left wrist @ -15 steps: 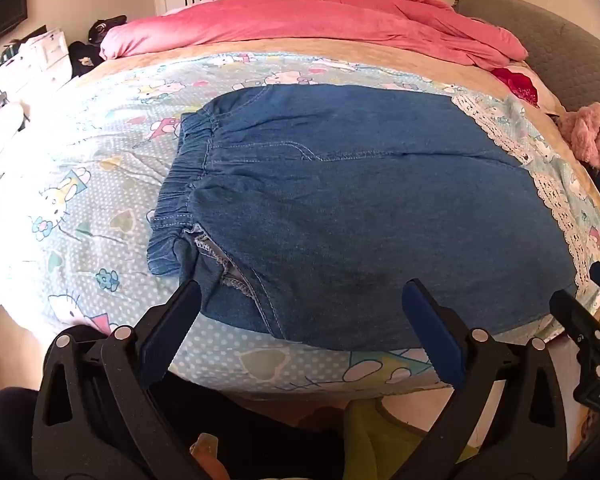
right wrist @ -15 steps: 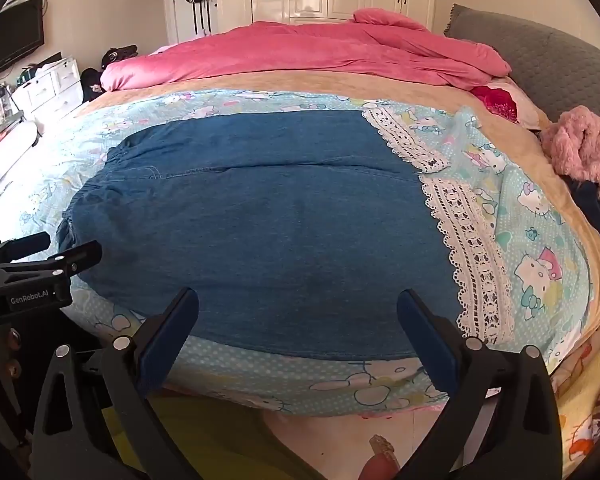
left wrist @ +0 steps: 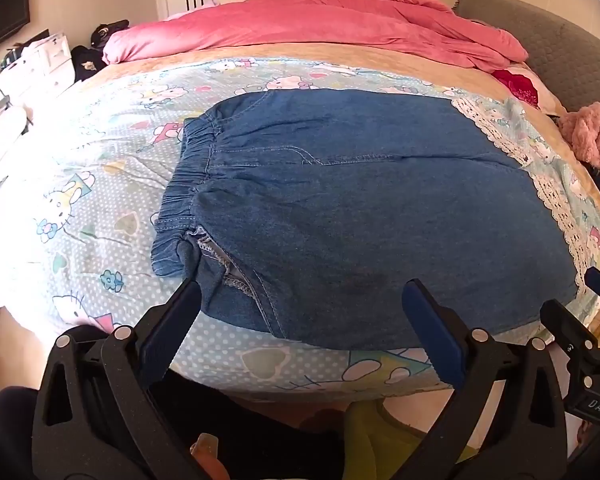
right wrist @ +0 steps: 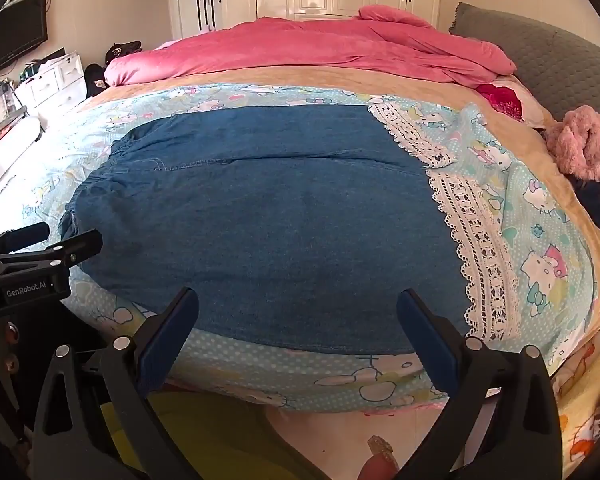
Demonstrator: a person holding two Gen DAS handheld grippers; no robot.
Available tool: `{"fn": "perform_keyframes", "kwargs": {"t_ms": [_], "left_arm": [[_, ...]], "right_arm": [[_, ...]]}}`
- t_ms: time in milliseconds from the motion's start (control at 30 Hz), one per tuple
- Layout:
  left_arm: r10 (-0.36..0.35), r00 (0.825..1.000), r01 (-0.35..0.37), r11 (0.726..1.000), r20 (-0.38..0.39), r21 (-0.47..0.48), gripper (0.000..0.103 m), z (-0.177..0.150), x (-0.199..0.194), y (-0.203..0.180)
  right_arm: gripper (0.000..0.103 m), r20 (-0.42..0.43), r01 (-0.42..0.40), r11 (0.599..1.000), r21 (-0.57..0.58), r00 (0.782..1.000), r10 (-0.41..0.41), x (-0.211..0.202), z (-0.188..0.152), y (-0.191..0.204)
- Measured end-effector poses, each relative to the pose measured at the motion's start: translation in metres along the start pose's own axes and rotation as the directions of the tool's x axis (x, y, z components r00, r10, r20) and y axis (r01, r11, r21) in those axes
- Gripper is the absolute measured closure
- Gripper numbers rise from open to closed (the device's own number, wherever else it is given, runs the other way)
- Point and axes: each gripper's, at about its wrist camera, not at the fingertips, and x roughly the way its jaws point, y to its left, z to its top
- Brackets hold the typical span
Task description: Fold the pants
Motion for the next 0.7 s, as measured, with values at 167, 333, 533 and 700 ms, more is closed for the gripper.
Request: {"fn": "perform_keyframes", "kwargs": {"t_ms": [167, 333, 533, 700], "left_arm": [[-0.004, 1.000, 0.004, 1.000, -0.001, 0.005, 0.008, -0.0018, 0.0012, -0.0038], [-0.003, 1.000, 0.003, 1.000, 0.000, 0.003, 0.008, -0.0014, 0.0015, -0.0044], [0.002, 1.000, -0.002, 1.000, 0.002, -0.003, 0.008, -0.0017, 0.0010, -0.0032], [0.005, 1.000, -0.005, 1.000, 0.007, 0.000, 0.008, -0.0006, -0.0012, -0.0030]], "right_arm": [[0.004, 0.003, -0.002, 1.000, 0.003, 1.000, 0.002, -0.0007, -0.0004, -0.0003], [0.004, 0.008, -0.006, 1.000, 0.013, 1.000, 0.006, -0.0021, -0.0002, -0.0009], [0.004, 0.004, -0.012, 1.000, 0.009, 1.000, 0.012, -0.0020, 0.0009, -0.0008], [0.004, 0.000, -0.017, 1.000, 0.013, 1.000, 0.017, -0.0006, 0.0003, 0.0006]]}}
